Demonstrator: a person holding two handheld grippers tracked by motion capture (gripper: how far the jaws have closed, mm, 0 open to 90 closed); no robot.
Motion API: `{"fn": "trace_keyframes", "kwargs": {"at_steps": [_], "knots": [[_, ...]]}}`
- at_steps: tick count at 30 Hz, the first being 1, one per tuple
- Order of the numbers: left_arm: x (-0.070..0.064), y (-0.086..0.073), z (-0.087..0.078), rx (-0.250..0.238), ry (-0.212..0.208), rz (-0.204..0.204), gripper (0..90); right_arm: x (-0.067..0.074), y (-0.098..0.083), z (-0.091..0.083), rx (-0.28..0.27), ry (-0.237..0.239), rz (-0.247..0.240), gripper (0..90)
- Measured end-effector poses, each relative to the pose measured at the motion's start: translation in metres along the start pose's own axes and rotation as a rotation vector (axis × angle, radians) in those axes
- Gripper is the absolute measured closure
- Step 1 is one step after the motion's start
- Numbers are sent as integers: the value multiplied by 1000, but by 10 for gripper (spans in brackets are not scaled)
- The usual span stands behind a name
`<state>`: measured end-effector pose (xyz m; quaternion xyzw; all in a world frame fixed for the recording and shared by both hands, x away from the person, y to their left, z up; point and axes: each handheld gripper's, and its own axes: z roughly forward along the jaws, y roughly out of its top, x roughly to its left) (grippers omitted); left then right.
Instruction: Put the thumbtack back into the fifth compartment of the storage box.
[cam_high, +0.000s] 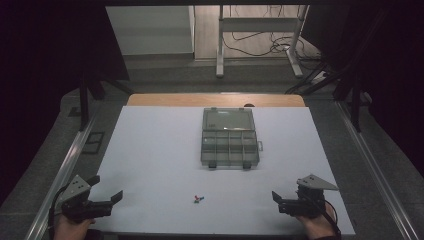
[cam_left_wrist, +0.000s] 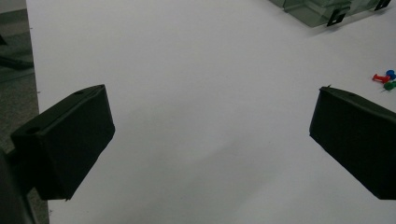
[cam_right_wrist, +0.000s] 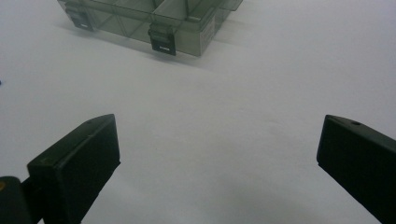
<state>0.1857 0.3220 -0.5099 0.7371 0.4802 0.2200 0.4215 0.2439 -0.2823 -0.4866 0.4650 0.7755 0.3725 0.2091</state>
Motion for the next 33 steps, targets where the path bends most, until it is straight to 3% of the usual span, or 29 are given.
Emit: {"fn": "trace_keyframes", "kwargs": {"at_steps": [19, 33], "knots": [[-1, -1, -1, 14, 5, 13, 8, 4, 3, 4, 22, 12, -47, 0], [-1, -3, -3, 12, 9, 9, 10, 17, 14, 13, 58, 95, -145, 0]]}}
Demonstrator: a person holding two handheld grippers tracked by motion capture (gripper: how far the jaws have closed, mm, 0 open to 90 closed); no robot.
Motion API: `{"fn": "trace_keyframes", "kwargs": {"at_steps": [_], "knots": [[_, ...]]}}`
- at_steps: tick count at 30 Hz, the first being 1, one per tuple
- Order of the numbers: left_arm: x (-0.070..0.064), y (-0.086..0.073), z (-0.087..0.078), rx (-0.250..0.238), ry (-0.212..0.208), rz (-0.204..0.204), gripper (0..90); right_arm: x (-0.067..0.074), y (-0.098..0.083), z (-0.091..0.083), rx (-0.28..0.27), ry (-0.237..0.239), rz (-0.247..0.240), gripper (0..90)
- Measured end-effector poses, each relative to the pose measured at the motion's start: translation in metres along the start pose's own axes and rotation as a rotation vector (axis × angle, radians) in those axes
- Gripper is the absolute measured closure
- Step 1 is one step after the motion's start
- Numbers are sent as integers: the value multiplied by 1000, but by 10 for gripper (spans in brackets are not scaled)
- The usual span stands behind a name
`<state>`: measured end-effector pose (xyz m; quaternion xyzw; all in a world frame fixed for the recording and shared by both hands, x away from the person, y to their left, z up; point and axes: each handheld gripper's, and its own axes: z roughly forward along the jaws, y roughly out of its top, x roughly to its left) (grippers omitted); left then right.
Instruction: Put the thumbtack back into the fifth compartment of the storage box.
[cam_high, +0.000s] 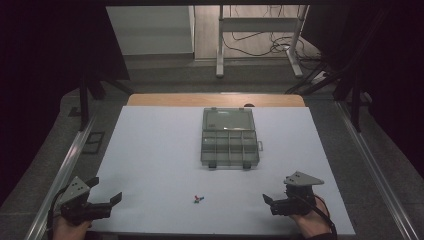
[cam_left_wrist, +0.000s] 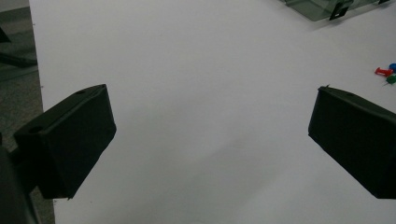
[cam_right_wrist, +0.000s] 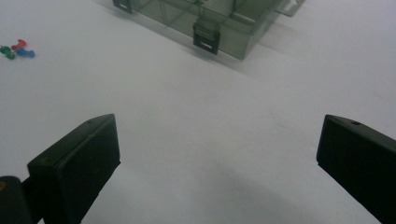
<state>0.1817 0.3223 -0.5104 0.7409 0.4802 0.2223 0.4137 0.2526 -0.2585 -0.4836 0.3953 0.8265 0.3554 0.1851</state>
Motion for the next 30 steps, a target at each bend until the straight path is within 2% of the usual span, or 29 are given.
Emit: {"fn": "trace_keyframes", "kwargs": {"at_steps": [9, 14, 24, 30], "knots": [[0, 0, 1, 1, -1, 5, 13, 9, 14, 7, 19, 53, -42, 0], [-1, 1, 1, 5, -2, 12, 13, 13, 20, 11, 20, 66, -63, 0], [-1, 1, 1, 5, -3, 14, 14, 26, 35, 24, 58, 98, -87, 0], [-1, 1, 2, 8, -2, 16, 15, 36, 43, 33, 89, 102, -119, 0]]}}
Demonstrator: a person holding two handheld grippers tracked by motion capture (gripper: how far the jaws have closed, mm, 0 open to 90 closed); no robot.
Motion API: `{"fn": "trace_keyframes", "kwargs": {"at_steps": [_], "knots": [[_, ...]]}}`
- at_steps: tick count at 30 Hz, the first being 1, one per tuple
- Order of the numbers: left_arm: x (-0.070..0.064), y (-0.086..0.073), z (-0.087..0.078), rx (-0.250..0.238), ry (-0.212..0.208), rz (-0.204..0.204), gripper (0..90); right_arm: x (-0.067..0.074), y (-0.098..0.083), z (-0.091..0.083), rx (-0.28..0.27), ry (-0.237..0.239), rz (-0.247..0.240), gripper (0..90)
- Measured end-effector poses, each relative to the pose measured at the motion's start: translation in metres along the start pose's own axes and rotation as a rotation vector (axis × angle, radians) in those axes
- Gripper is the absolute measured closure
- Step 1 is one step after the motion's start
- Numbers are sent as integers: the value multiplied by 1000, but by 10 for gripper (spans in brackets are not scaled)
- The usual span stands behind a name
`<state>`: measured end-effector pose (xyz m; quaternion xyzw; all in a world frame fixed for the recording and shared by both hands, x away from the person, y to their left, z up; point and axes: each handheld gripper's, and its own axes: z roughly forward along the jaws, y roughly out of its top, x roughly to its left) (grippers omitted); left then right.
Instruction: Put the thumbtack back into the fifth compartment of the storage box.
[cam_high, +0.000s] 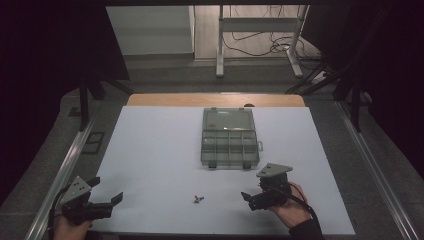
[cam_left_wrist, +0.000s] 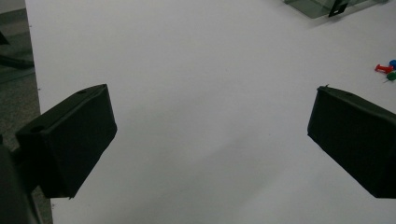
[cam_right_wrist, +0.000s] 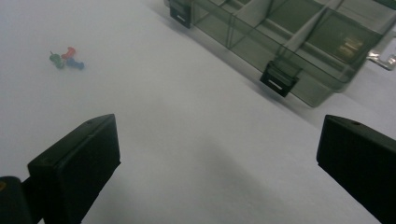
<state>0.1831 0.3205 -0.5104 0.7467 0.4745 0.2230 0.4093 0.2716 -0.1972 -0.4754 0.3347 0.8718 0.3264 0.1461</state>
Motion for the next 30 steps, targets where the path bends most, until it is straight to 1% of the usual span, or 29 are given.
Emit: {"fn": "trace_keyframes", "kwargs": {"at_steps": [1, 7, 9, 14, 18, 23, 25, 28, 30], "knots": [[0, 0, 0, 0, 0, 0, 15, 2, 1, 2, 2, 0, -5, 0], [0, 0, 0, 2, -1, 1, 16, 9, 11, 9, 23, 36, -25, 0], [0, 0, 1, 2, -1, 3, 16, 12, 14, 12, 29, 48, -38, 0], [0, 0, 0, 2, -1, 3, 16, 20, 24, 21, 58, 56, -76, 0], [0, 0, 1, 4, -1, 5, 16, 25, 30, 29, 81, 62, -93, 1], [0, 1, 1, 5, 0, 8, 17, 31, 37, 36, 96, 74, -118, 60], [-1, 1, 1, 6, 0, 9, 17, 34, 39, 40, 103, 87, -129, 88], [-1, 1, 1, 7, 0, 10, 17, 37, 43, 45, 116, 119, -146, 151], [-1, 1, 1, 8, 0, 11, 17, 40, 45, 47, 122, 125, -161, 180]]}}
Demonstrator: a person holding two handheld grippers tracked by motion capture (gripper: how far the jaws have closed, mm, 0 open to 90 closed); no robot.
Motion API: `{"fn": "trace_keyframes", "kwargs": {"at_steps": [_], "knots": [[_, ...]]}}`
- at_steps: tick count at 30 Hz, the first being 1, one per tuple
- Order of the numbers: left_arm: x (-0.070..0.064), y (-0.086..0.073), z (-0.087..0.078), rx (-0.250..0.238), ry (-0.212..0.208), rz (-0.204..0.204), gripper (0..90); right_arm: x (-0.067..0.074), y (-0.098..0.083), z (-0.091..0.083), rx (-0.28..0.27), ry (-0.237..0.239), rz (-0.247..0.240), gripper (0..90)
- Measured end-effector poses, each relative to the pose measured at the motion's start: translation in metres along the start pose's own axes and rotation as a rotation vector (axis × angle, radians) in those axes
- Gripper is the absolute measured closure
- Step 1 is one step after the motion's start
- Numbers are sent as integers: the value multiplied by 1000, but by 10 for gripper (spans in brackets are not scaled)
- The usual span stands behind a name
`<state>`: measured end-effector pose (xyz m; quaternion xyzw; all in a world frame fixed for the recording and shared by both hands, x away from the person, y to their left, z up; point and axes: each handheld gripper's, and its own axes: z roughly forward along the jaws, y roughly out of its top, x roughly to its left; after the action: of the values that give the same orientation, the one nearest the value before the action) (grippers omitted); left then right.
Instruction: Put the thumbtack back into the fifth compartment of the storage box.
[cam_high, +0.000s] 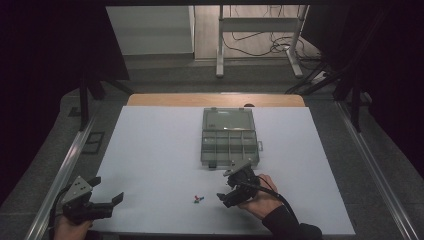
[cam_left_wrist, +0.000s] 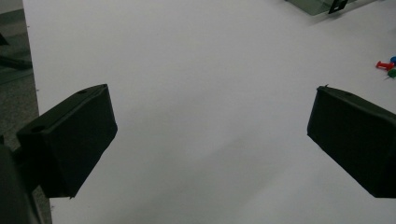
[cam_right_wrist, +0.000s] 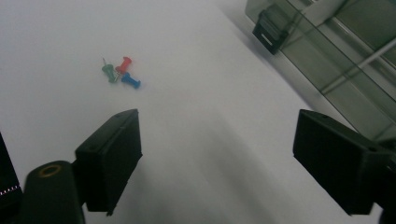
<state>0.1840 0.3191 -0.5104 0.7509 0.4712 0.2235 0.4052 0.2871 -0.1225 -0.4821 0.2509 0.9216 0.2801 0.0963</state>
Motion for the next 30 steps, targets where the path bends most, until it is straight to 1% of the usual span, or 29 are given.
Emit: {"fn": "trace_keyframes", "kwargs": {"at_steps": [4, 6, 12, 15, 22, 30], "knots": [[0, 0, 0, 2, -1, 3, 18, 2, 5, 4, 11, 24, -25, 254], [0, 0, 1, 4, -1, 5, 18, 3, 9, 7, 18, 44, -34, 297], [-1, 1, 1, 7, -1, 10, 18, 9, 18, 16, 34, 84, -51, 363], [-1, 1, 1, 8, -2, 13, 19, 12, 22, 20, 48, 103, -69, 407], [-1, 1, 1, 13, -2, 20, 20, 19, 29, 30, 70, 145, -109, 552], [-2, 1, 2, 15, -1, 28, 21, 27, 36, 40, 89, 185, -159, 677]]}}
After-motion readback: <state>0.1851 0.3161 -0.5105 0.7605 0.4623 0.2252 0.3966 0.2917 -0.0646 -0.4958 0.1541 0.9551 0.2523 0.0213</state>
